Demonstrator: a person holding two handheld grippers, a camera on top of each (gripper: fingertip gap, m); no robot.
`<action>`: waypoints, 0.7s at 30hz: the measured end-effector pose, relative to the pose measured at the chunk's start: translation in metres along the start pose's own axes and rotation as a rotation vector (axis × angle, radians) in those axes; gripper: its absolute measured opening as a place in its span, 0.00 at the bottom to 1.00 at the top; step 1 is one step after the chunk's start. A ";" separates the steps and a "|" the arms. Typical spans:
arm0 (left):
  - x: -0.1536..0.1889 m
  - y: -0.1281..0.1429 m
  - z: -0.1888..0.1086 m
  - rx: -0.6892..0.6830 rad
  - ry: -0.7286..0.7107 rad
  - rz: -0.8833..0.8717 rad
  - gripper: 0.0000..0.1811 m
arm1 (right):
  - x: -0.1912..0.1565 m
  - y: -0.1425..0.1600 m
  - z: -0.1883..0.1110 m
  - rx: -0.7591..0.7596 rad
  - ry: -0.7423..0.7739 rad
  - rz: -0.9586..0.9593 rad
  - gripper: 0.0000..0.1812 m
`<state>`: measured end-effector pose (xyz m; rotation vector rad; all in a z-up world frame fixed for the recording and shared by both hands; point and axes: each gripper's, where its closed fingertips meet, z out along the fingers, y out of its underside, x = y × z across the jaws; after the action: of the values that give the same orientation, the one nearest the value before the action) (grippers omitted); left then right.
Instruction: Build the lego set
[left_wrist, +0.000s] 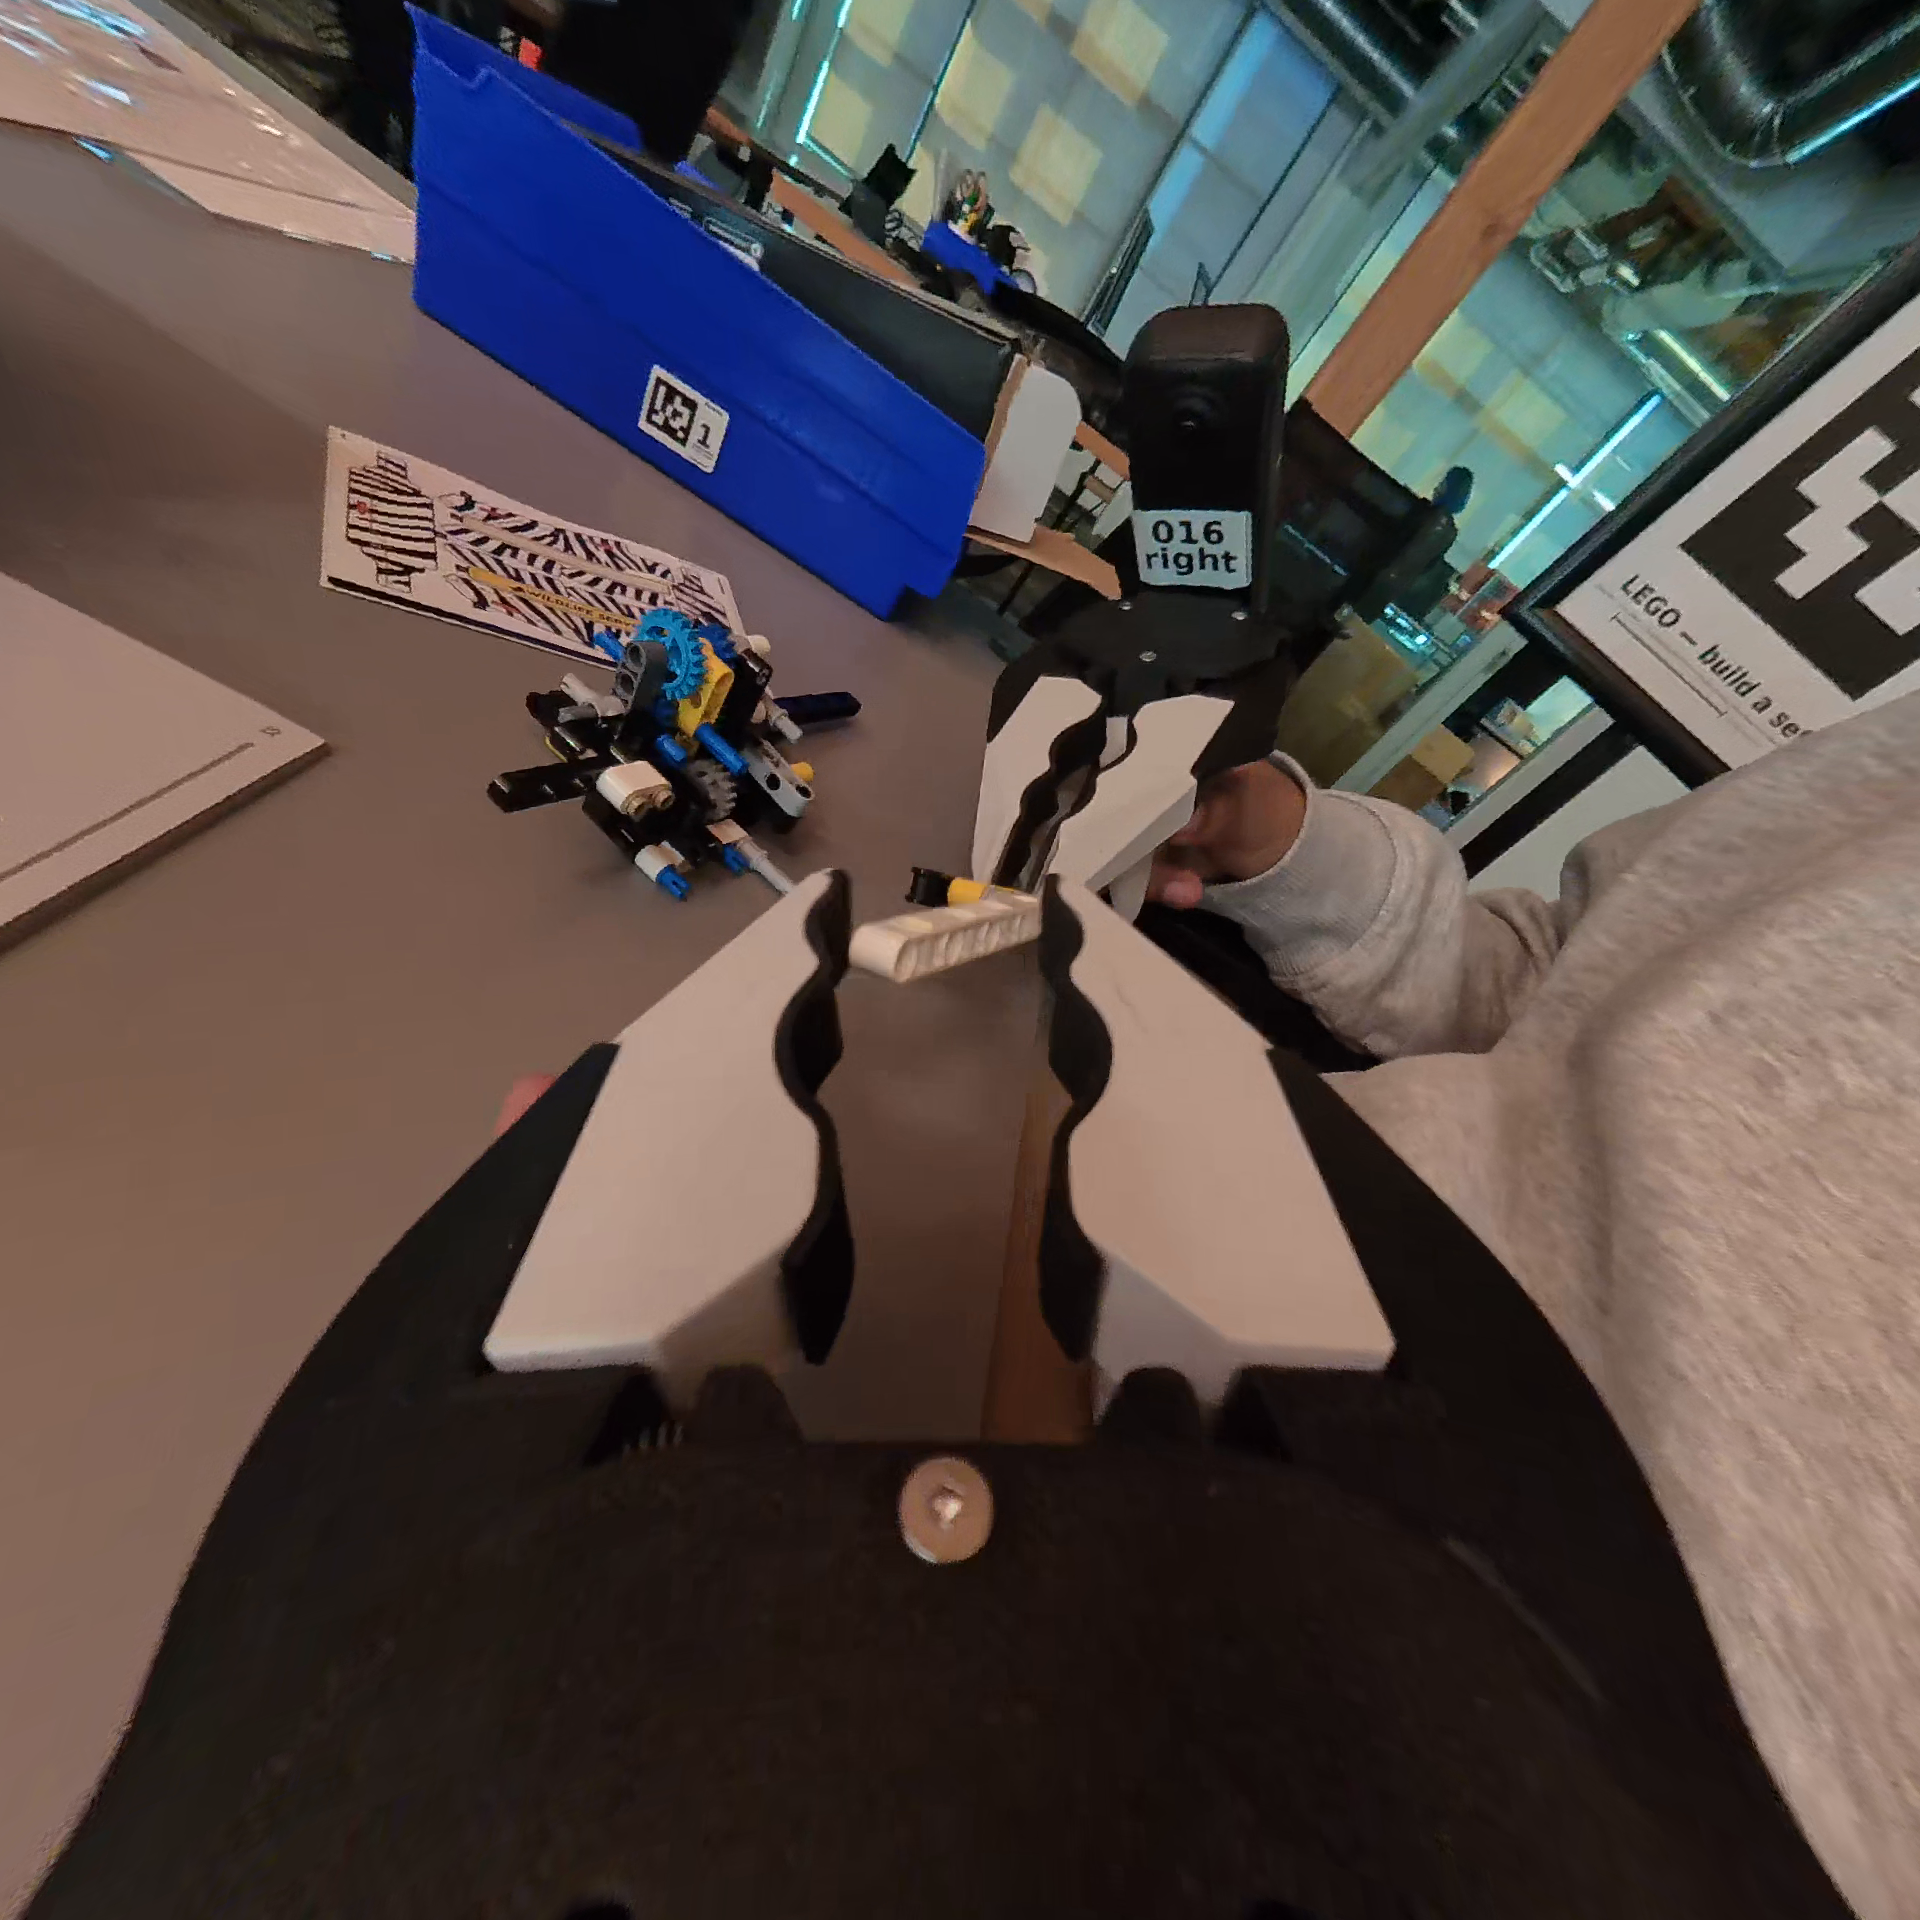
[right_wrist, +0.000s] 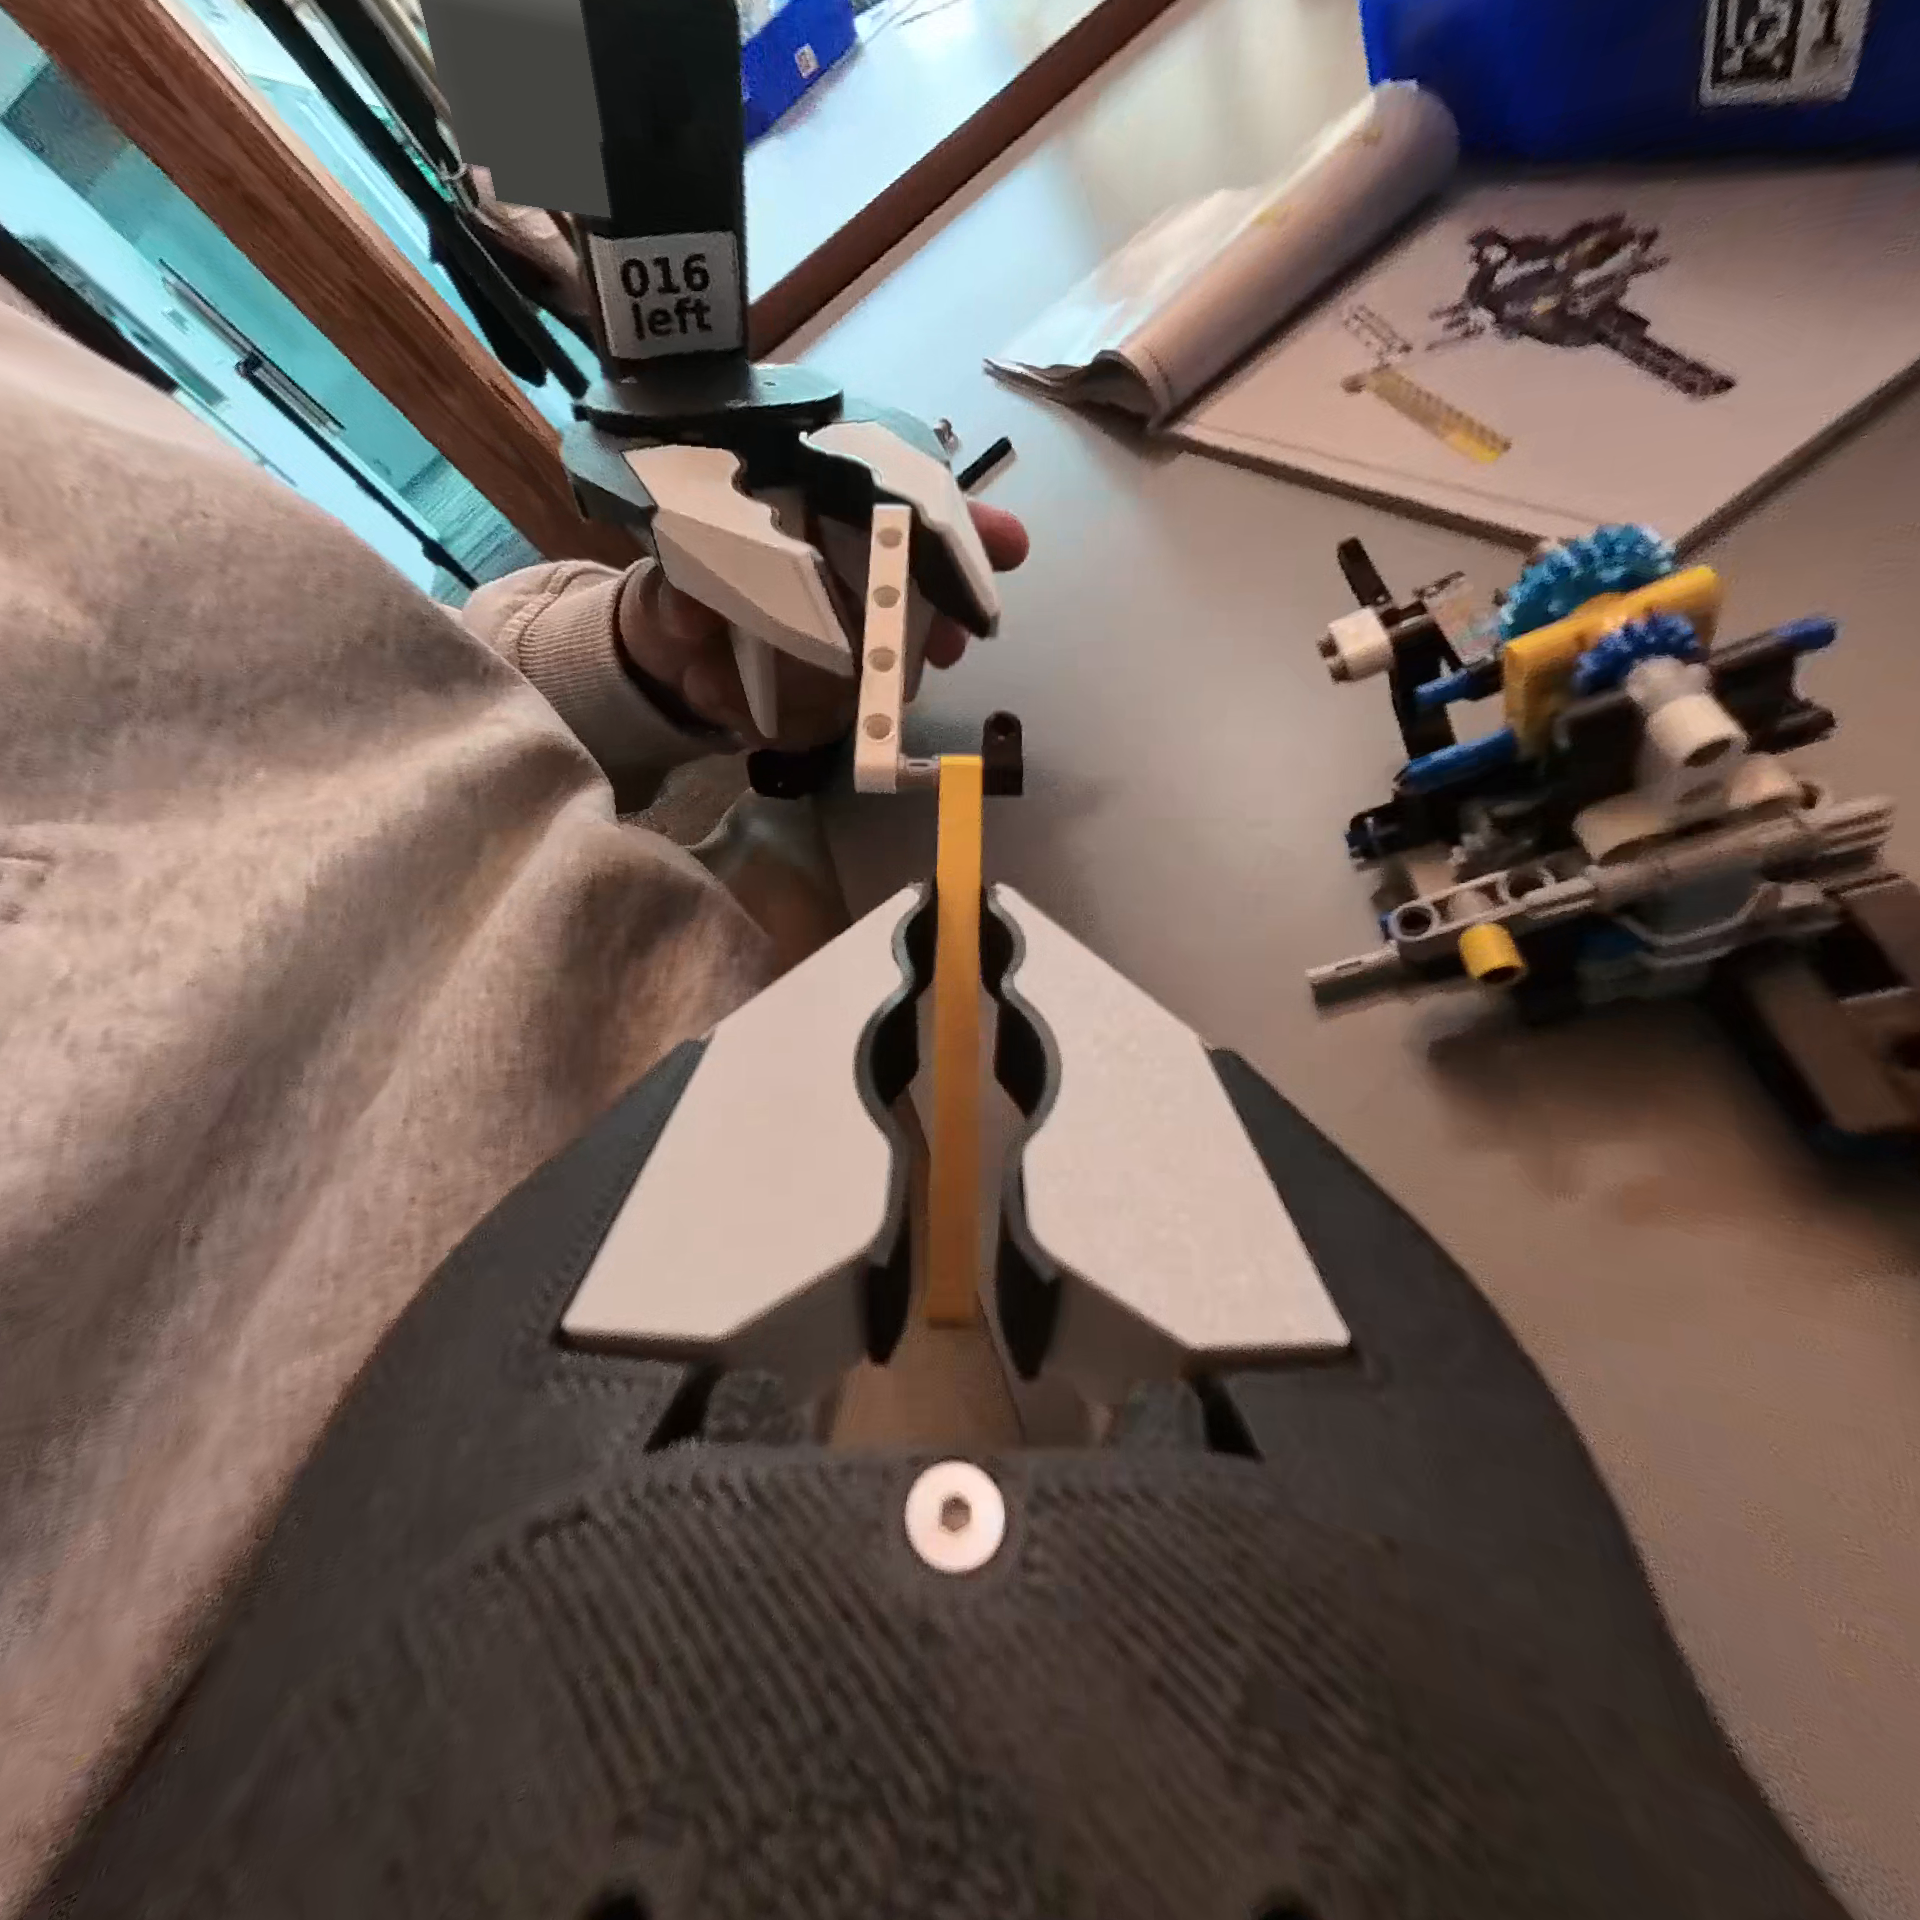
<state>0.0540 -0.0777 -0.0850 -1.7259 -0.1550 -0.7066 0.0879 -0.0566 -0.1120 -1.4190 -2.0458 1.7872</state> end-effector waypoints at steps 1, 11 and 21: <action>0.001 0.000 -0.001 0.003 0.009 -0.005 0.24 | 0.001 0.000 0.001 -0.006 -0.001 0.014 0.03; 0.022 0.003 -0.001 -0.005 0.079 0.105 0.32 | -0.019 -0.022 -0.010 0.136 -0.240 0.358 0.03; 0.057 0.016 0.002 -0.005 0.165 0.294 0.15 | -0.063 -0.017 -0.002 0.091 -0.649 0.682 0.03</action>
<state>0.1085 -0.0960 -0.0686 -1.6425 0.2112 -0.6272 0.1154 -0.0952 -0.0672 -1.8334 -1.7562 2.8902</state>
